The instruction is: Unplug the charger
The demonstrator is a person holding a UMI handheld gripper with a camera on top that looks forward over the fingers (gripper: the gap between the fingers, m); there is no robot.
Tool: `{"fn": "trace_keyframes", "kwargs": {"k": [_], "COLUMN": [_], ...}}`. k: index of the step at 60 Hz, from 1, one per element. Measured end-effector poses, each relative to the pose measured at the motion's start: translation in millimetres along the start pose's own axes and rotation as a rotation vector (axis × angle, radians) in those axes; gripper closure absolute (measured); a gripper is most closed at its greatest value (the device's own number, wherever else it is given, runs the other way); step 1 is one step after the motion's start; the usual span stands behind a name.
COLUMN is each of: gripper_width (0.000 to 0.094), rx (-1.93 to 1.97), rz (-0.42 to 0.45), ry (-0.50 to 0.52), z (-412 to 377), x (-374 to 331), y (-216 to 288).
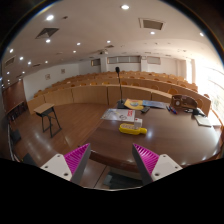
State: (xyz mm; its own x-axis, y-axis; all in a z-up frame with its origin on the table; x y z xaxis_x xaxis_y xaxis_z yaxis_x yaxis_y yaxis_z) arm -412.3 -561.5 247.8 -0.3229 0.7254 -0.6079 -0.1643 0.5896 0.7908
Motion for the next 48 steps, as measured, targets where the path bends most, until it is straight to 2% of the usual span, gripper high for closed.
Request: {"fn": "trace_keyframes", "kwargs": {"k": [9, 21, 29, 40, 48], "gripper_width": [0.0073, 0.0075, 0.0083, 0.0083, 0.0083], "rx": [0.03, 0.099, 0.134, 0.184, 0.193], "rz": [-0.047, -0.092, -0.051, 0.035, 0.056], "ry": [-0.029, -0.141, -0.247, -0.323, -0.391], "z": [9.7, 57.8, 89.9, 119.0, 135.7], "x": [15.4, 94.3, 143.3, 231.6, 294.3], "y": [-7.4, -7.3, 10.6, 54.4, 75.1]}}
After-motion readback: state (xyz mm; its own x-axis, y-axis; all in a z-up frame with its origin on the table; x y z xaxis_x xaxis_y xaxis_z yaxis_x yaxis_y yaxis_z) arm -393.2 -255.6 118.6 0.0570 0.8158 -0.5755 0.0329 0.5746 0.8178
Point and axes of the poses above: the point between the fingertips, and its own axes, seen from behind it with the camera up: z to the right, y up, x forward, the way the camera looks, the point moved 8 cm from there along -x, backward, against the way the camera looks, and after that the axes turned 11 degrees about -z, right-handed, at the moved point
